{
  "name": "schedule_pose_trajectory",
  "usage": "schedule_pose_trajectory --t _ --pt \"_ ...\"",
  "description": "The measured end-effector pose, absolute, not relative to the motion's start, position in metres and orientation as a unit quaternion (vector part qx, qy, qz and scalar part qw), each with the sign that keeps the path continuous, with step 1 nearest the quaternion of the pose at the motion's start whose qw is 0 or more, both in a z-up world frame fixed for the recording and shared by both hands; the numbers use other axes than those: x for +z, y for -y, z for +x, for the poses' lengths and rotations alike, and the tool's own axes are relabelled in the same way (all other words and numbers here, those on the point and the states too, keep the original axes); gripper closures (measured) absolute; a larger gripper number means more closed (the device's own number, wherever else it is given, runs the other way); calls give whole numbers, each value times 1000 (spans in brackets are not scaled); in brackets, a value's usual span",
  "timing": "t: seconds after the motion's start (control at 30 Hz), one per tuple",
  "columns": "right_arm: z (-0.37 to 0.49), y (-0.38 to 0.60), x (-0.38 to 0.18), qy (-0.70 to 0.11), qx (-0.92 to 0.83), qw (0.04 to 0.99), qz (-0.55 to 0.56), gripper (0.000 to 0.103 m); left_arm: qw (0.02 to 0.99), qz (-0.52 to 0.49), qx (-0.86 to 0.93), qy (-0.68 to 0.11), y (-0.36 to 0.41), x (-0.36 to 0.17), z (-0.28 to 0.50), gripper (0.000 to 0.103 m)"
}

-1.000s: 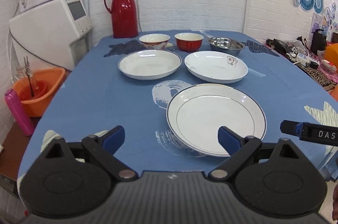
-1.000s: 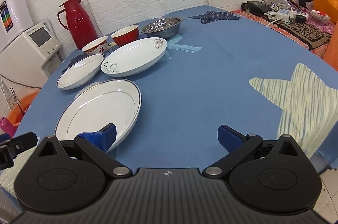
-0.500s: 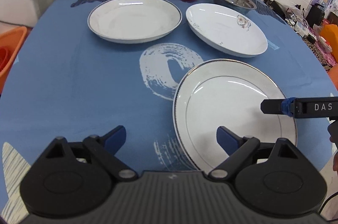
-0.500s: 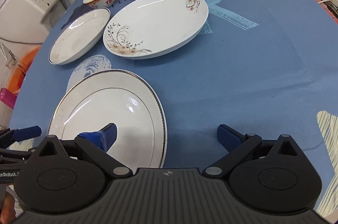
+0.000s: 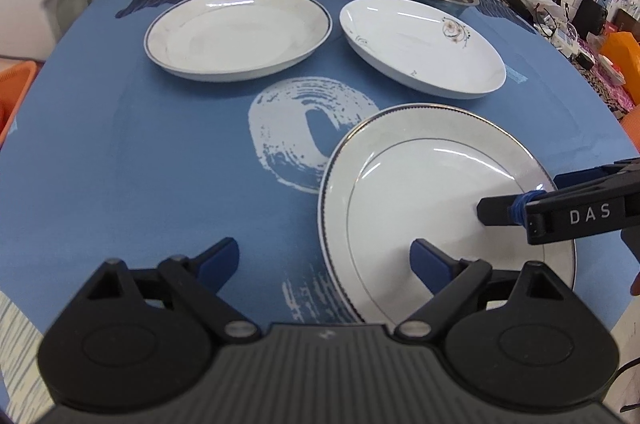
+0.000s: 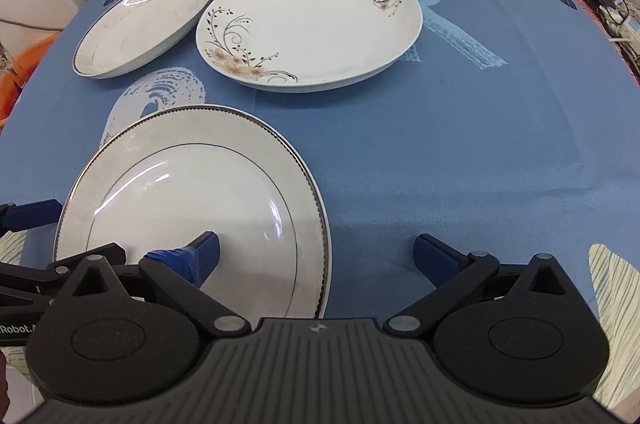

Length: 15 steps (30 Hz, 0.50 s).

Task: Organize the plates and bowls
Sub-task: 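Reach the left gripper to the large gold-rimmed plate and grasp its rim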

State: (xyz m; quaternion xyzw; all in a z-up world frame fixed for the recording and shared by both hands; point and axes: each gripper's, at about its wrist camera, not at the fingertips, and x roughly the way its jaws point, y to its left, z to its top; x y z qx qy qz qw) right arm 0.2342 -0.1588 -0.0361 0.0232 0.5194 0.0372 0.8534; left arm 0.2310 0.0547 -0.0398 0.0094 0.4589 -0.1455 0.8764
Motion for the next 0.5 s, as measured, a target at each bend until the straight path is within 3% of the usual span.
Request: schedule_pose_trajectory --t 0.1,0.13,0.17,0.2,0.23,0.27,0.3,0.5 --pt "234 152 -36 -516 45 855 18 15 878 7 -146 -457 -54 -40 233 12" --pt "232 149 -36 -510 58 858 10 17 879 6 -147 -453 -54 -40 232 19" --pt "231 147 -35 -507 63 860 7 20 883 10 -146 -446 -54 -39 231 38" --pt "230 146 -34 -505 69 861 6 24 888 17 -146 -437 -53 -38 229 44" --pt "230 145 -32 -500 74 863 6 39 887 11 -154 -436 -54 -37 229 58" --pt "229 145 -28 -494 82 865 15 65 883 1 -165 -439 -54 -36 229 73" --pt "230 146 -26 -497 80 864 26 68 881 -7 -170 -442 -54 -35 229 79" --pt "224 146 -27 -494 88 862 74 68 881 -14 -153 -448 -59 -33 233 83"
